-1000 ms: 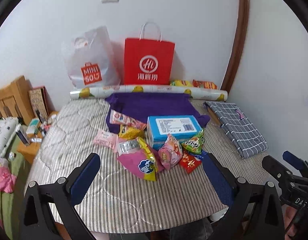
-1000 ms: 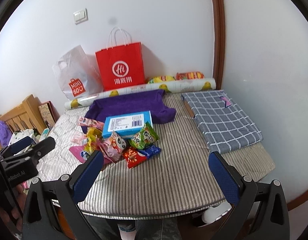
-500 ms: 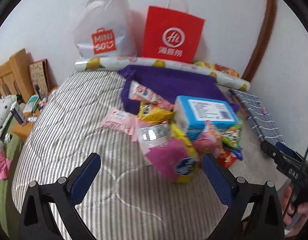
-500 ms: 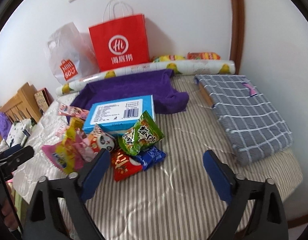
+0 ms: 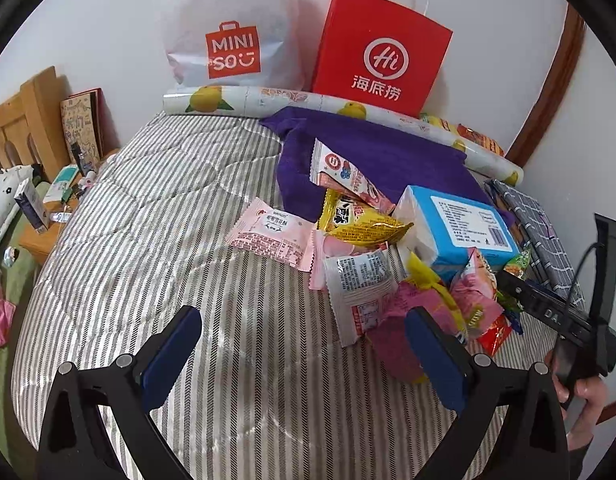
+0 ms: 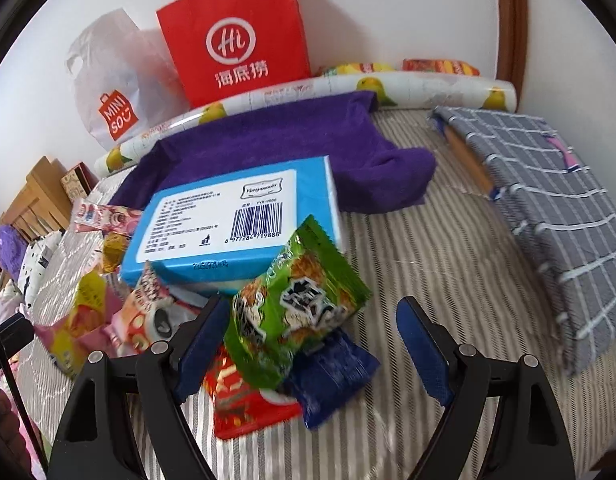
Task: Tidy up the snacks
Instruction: 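Grasp the green snack bag with the right tool while the left tool grasps the pink bag, then lift and carry both held bags over the purple towel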
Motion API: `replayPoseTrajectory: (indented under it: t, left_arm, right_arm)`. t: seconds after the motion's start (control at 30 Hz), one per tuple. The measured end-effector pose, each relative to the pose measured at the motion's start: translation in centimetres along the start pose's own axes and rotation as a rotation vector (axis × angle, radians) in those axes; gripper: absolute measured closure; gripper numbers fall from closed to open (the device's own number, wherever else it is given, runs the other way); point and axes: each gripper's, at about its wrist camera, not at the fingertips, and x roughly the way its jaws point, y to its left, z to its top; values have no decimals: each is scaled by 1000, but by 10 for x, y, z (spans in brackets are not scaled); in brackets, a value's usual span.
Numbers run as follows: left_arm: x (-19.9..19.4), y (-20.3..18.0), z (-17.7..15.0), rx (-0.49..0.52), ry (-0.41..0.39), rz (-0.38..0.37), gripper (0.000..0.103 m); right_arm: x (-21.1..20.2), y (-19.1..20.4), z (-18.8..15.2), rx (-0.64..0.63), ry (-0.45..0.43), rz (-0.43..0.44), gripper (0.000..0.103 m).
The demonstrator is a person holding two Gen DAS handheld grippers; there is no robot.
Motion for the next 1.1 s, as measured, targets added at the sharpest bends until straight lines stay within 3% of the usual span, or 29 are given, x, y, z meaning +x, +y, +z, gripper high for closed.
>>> replayPoseTrajectory:
  t: [0.1,0.2,0.37,0.53,0.7,0.9,1.0,1.07,1.1]
  left_arm:
    - [3,3,2,5,-4,-11,1]
    - [3,5,4,-3,-6,-40,1]
    - [-2,-4,5,3,-13,-139,1]
    - [-4,-31,5,77,-15,-185,1]
    - [16,-53,2,120,41,-162,1]
    - [40,-61,-9,100,104,-163,3]
    - [44,-61,-13,85,115,-164,25]
    - [43,-59,-14,69,118,-207,41]
    - [42,-58,-14,64,120,-224,44]
  right_arm:
    - [15,2,3,-5,27,23,18]
    - [23,1,3,8,41,42,27]
    - [16,0,0,-9,8,42,28]
    - [1,-4,-2,-1,-18,43,28]
    - [-17,-8,-4,3,-46,52,29]
    - [-31,-16,-14,-6,-53,39,30]
    - [-34,-24,-21,2,-45,46,30]
    - [-36,-28,-26,8,-41,42,30]
    - [-37,-30,-29,10,-40,43,30]
